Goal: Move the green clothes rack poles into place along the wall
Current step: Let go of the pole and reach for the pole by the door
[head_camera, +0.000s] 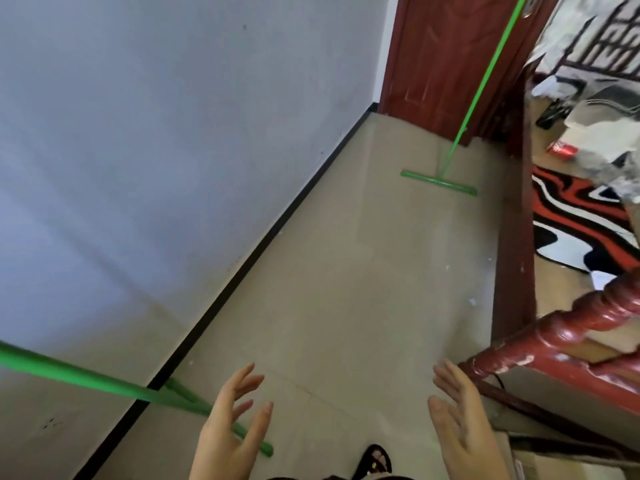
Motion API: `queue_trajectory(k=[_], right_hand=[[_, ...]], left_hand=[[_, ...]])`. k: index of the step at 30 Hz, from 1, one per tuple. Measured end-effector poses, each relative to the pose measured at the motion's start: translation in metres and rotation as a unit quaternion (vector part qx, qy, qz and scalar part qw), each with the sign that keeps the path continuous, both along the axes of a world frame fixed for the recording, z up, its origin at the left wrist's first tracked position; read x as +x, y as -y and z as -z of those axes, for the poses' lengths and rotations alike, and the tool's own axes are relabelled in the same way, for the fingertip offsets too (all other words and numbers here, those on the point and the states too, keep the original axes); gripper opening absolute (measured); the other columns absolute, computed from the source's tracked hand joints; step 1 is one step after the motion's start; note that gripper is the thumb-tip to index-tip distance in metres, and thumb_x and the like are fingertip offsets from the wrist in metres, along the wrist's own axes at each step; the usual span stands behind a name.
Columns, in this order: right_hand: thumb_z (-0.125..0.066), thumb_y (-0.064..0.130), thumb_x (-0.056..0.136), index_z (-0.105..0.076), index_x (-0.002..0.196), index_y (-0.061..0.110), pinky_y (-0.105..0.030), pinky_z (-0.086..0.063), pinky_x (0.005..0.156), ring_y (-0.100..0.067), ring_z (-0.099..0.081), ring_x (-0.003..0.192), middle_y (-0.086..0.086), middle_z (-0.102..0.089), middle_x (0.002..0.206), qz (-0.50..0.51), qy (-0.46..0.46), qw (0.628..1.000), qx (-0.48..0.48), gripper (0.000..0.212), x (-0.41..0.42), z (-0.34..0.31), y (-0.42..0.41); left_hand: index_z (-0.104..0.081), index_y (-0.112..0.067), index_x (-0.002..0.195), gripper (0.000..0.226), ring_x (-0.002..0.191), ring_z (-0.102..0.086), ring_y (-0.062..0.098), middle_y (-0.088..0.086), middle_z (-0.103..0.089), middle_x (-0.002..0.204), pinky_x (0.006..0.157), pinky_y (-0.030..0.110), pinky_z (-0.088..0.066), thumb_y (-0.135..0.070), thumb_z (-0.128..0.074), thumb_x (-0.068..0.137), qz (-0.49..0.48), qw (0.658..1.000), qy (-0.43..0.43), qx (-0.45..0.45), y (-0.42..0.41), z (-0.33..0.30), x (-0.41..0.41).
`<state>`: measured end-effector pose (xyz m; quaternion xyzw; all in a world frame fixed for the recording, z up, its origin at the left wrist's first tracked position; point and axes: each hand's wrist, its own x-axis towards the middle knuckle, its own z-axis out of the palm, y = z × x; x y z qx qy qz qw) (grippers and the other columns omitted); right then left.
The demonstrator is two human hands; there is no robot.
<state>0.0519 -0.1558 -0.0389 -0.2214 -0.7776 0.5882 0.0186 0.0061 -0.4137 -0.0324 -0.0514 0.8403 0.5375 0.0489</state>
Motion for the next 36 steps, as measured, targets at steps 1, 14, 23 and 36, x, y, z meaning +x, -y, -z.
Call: queue_trajectory(k=[1,14,23,36], right_hand=[[-0.055,0.065,0.057,-0.037,0.101,0.073,0.0,-0.037,0.085,0.016,-0.049,0.106,0.051,-0.048,0.109,0.009,-0.001,1.0,-0.001,0.048,-0.004,-0.001,-0.011],[-0.051,-0.013,0.08,-0.047,0.109,0.026,-0.003,-0.038,0.079,0.014,-0.058,0.089,-0.017,-0.053,0.122,0.09,0.046,0.992,-0.075,0.05,-0.076,0.027,-0.153],[-0.074,0.026,0.064,-0.05,0.099,0.063,-0.011,-0.04,0.083,0.024,-0.052,0.088,0.014,-0.061,0.11,0.091,0.02,0.995,-0.043,0.056,-0.217,0.031,-0.231],[-0.056,0.034,0.074,-0.038,0.11,0.052,-0.035,-0.036,0.096,-0.001,-0.05,0.11,0.02,-0.049,0.119,0.159,-0.021,0.987,0.005,0.044,-0.435,-0.01,-0.354]], left_hand=[[-0.04,-0.049,0.104,0.058,0.1,-0.051,-0.012,-0.015,-0.062,0.102,0.093,0.036,-0.046,-0.003,-0.064,0.077,0.005,1.0,-0.001,0.002,-0.015,0.0,-0.006],[-0.042,-0.067,0.101,0.054,0.099,-0.053,-0.014,-0.042,-0.053,0.105,0.082,0.014,-0.048,-0.028,-0.068,0.075,0.079,0.997,-0.006,0.019,-0.175,0.01,-0.105],[-0.041,-0.047,0.107,0.053,0.098,-0.054,-0.011,-0.029,-0.058,0.103,0.082,0.018,-0.044,-0.008,-0.063,0.078,0.126,0.992,-0.001,-0.006,-0.254,0.018,-0.268],[-0.036,-0.051,0.105,0.048,0.102,-0.048,-0.014,-0.018,-0.057,0.104,0.087,0.018,-0.04,-0.015,-0.059,0.082,0.23,0.973,-0.002,-0.008,-0.412,-0.014,-0.522]])
